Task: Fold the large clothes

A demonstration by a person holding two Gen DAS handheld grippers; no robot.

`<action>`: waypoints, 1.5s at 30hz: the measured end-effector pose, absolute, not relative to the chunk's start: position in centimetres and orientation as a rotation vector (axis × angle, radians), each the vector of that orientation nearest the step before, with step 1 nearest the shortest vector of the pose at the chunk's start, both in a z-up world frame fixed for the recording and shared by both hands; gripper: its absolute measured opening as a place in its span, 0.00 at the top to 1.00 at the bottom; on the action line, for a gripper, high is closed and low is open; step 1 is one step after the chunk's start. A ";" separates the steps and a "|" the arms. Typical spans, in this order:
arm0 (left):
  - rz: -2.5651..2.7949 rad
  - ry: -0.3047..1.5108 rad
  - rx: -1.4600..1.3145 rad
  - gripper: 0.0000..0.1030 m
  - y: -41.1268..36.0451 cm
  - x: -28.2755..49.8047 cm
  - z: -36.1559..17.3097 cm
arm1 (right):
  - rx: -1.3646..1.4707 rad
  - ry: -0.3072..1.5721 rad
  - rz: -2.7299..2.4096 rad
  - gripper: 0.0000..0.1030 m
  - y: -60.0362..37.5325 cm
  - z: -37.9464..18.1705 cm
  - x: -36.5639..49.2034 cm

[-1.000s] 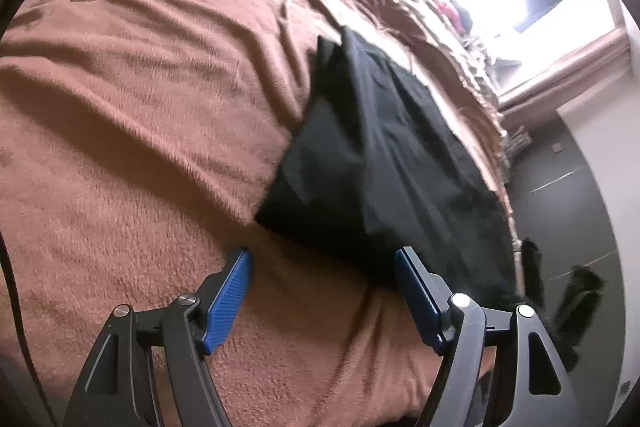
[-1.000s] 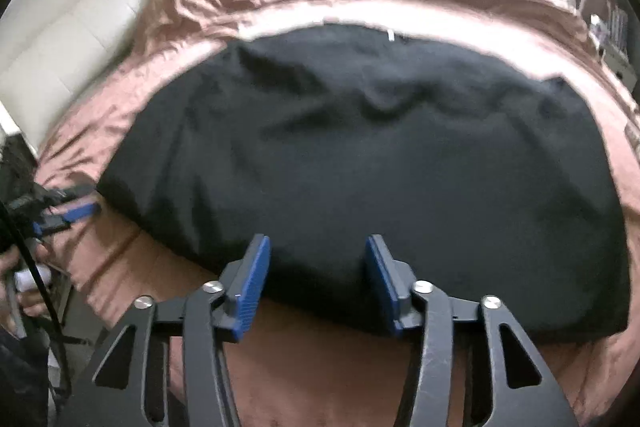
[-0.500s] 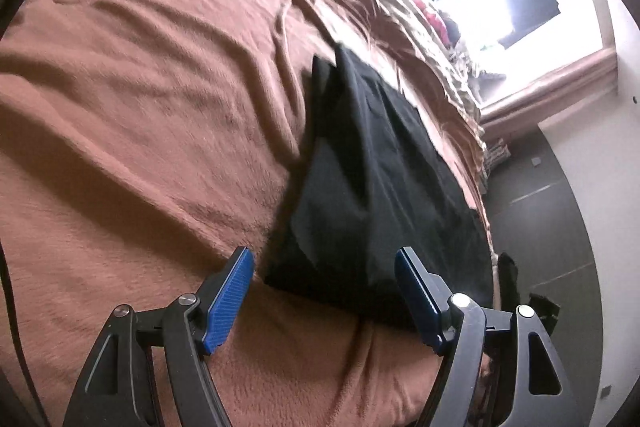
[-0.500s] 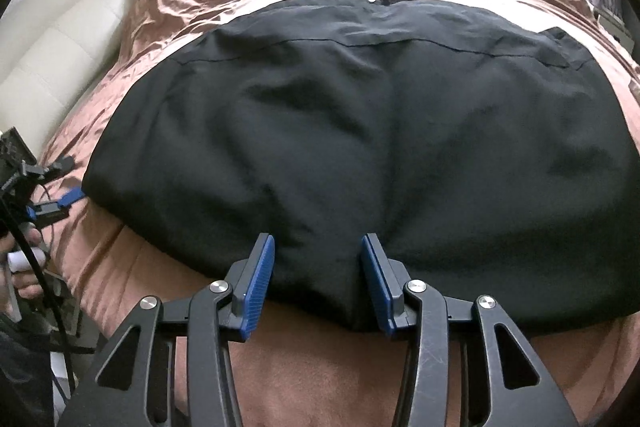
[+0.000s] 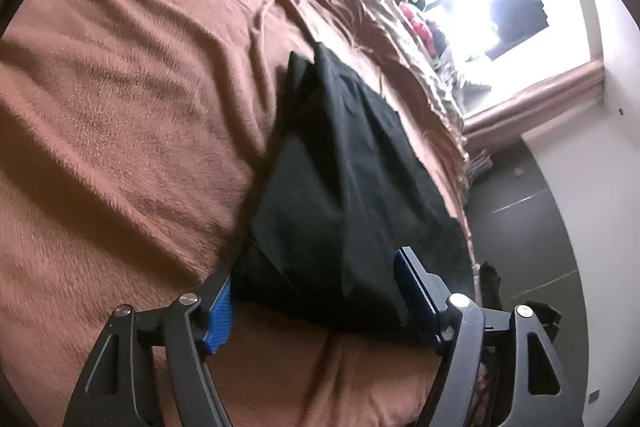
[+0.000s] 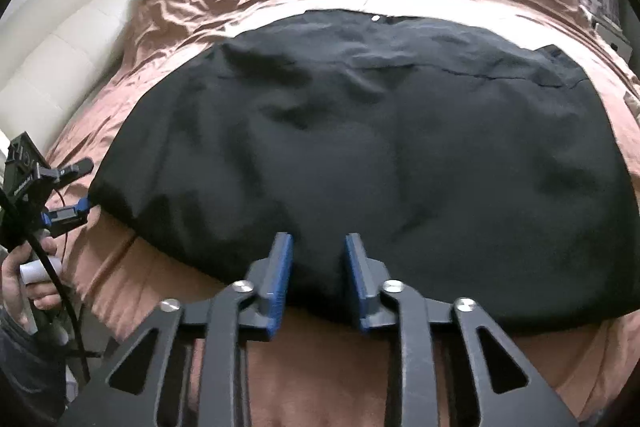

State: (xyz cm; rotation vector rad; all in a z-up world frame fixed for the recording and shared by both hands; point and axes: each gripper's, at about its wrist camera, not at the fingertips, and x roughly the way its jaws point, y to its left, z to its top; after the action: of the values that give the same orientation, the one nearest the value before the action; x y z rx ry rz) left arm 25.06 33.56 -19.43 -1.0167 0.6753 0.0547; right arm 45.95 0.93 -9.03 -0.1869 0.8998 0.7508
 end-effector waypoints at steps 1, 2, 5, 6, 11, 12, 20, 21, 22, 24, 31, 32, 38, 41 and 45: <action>0.063 0.667 -1.025 0.34 33.5 25.0 -19.4 | -0.197 0.903 0.748 0.78 1.1 -9.2 46.0; 0.079 0.666 -1.039 0.37 33.6 24.8 -19.6 | -0.201 0.908 0.750 0.78 1.3 -9.3 46.3; 0.157 0.734 -1.045 0.50 33.8 25.1 -20.5 | -0.192 0.922 0.743 0.78 1.8 -9.5 47.6; 0.163 0.746 -1.035 0.51 33.8 25.3 -20.6 | -0.196 0.926 0.737 0.78 2.1 -9.6 48.1; 0.194 0.749 -1.046 0.56 33.9 25.4 -20.7 | -0.226 0.961 0.702 0.78 4.7 -10.4 50.9; 0.202 0.751 -1.050 0.58 33.9 25.5 -20.7 | -0.226 0.966 0.698 0.78 5.2 -10.4 51.6; 0.263 0.750 -1.071 0.63 33.4 25.4 -20.7 | -0.243 0.961 0.618 0.78 9.6 -9.8 56.6; 0.265 0.752 -1.074 0.63 33.4 25.4 -20.8 | -0.242 0.957 0.608 0.79 10.0 -9.8 57.2; 0.269 0.757 -1.074 0.63 33.4 25.5 -20.8 | -0.239 0.953 0.597 0.79 10.5 -9.7 57.8; 0.262 0.773 -1.076 0.62 33.4 25.7 -20.9 | -0.231 0.945 0.578 0.82 11.2 -9.7 59.1; 0.232 0.795 -1.068 0.59 33.5 26.4 -21.3 | -0.220 0.939 0.541 0.89 13.8 -10.5 62.4; 0.234 0.795 -1.069 0.67 33.5 26.5 -21.2 | -0.214 0.941 0.545 0.89 13.9 -10.5 62.8; 0.171 0.718 -1.072 0.85 33.4 26.5 -18.7 | -0.133 0.943 0.619 0.89 12.0 -8.3 61.4; 0.132 0.677 -1.053 0.86 32.9 26.5 -16.7 | -0.130 0.895 0.655 0.89 10.1 -6.8 58.5; 0.077 0.618 -0.995 0.87 31.6 27.3 -12.9 | -0.099 0.894 0.729 0.89 7.0 -6.2 55.1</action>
State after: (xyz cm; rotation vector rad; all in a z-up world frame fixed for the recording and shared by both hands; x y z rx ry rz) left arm 27.27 31.63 -12.93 -0.9947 0.6185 0.0770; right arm 55.14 6.98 -6.15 -0.0994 0.8944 0.7286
